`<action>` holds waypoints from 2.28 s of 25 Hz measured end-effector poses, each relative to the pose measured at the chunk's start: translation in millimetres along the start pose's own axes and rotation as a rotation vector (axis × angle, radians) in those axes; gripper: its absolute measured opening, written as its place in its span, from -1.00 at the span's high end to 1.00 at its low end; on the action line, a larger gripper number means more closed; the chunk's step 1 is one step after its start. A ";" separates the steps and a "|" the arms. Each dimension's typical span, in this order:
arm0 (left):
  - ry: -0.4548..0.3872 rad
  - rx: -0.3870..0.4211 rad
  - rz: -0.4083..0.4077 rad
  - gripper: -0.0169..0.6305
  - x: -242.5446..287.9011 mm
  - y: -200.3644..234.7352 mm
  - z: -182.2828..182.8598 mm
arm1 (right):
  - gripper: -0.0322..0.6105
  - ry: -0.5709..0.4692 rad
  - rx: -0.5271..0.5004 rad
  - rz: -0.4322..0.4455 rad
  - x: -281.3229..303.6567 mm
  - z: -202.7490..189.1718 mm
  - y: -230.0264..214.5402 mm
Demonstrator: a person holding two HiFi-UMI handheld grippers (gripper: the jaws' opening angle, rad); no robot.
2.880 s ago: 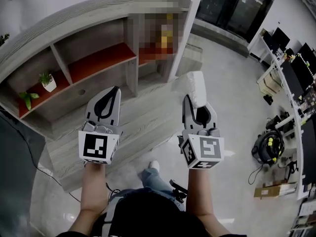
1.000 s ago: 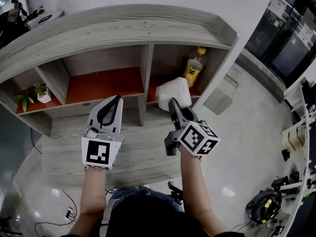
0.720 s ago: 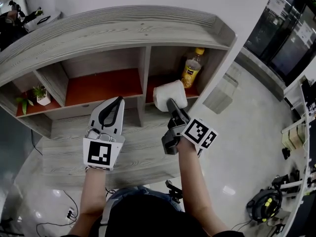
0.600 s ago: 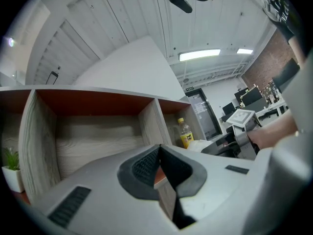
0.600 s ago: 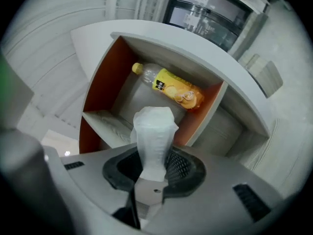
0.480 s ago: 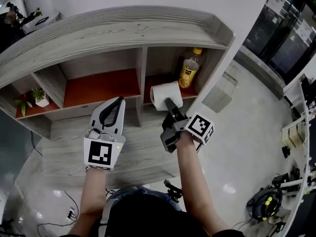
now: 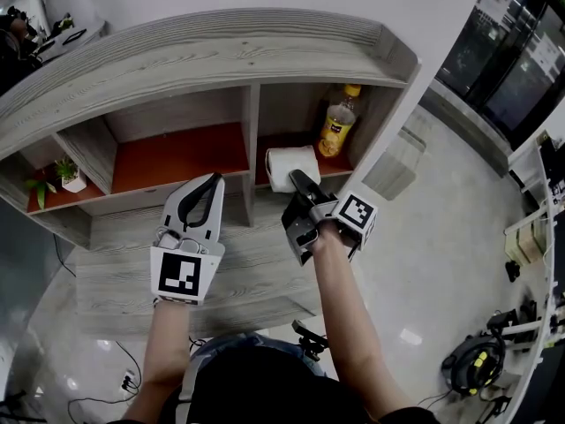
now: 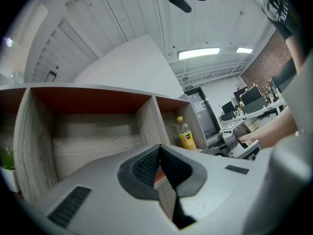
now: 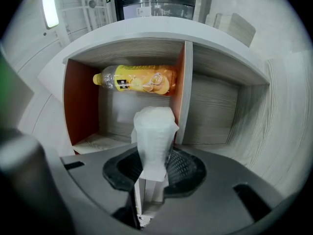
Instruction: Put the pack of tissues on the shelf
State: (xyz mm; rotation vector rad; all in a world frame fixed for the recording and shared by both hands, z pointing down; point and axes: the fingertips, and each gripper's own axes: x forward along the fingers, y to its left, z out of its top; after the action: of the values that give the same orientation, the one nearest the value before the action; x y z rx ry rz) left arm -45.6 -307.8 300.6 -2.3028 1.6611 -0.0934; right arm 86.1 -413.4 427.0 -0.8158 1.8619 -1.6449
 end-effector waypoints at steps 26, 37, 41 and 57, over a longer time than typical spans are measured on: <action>-0.006 0.024 -0.059 0.91 0.4 -13.7 2.3 | -0.09 0.008 -0.023 -0.037 2.7 -0.8 0.8; -0.018 0.035 -0.080 0.91 -0.6 -14.6 2.4 | -0.12 -0.065 -0.011 0.028 -33.9 -1.6 -6.5; -0.008 0.016 -0.094 0.91 -0.9 -19.4 0.9 | -0.12 -0.087 -0.014 0.047 -47.3 -1.0 -11.3; -0.030 0.040 -0.097 0.91 -7.6 -20.2 -3.5 | 0.59 -0.110 -0.148 -0.006 -43.8 -1.2 -8.4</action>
State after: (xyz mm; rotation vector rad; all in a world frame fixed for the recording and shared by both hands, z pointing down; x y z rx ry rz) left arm -30.3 -295.7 310.4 -2.3431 1.5189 -0.1113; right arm 115.9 -381.3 435.1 -0.9545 1.9221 -1.4478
